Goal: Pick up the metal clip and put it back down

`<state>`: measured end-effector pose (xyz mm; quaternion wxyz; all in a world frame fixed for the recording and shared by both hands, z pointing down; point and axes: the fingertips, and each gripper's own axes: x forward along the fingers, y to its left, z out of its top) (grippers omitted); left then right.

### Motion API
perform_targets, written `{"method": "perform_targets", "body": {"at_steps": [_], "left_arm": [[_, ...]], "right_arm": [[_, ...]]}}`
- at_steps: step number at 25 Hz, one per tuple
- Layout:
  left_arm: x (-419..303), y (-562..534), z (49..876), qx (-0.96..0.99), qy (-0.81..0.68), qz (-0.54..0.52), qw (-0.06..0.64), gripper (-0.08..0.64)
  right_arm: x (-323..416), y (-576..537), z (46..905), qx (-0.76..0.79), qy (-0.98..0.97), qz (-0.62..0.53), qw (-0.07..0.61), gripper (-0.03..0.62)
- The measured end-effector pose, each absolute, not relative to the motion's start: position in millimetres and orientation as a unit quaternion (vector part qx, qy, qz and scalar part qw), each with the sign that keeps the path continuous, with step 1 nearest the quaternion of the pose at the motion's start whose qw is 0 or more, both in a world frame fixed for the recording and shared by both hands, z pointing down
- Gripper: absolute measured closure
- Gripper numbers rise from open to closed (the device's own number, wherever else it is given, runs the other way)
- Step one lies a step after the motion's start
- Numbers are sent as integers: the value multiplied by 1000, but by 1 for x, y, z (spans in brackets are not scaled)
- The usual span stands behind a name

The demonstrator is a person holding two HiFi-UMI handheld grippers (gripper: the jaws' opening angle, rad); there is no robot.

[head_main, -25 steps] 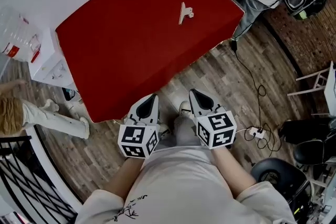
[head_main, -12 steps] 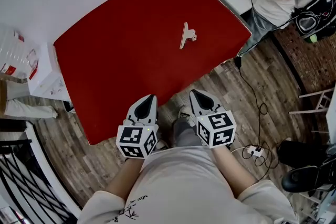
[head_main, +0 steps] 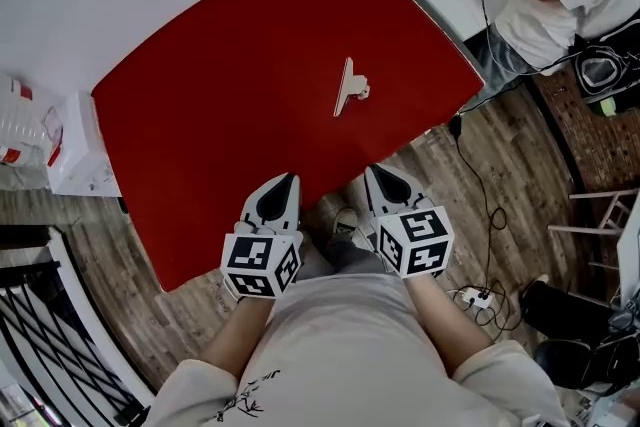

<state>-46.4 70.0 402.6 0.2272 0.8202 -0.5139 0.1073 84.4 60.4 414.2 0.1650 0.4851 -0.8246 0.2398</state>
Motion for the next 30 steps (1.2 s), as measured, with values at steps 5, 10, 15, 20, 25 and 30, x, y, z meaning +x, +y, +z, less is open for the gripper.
{"method": "perform_targets", "body": {"at_steps": [5,10,15,20,25,30], "left_arm": [[-52,52,399,824,-506,120,225,555],[-52,33,396,839,-483,133,214,555],[-57,18,397,844,-473,134,215,555],[-55,7,400,848,-465,133,219,555],[-52,-4,407,850,-458,137,221,555],[-51,-20,419,847,-460,144,223,555]], "right_arm": [[73,46,411,486,-822,249,162,586],[71,31,410,506,-809,257,153,586],[67,21,411,518,-801,260,149,586],[69,14,414,526,-795,263,151,586],[74,6,421,534,-786,269,155,586],[78,-8,432,537,-781,276,159,586]]}}
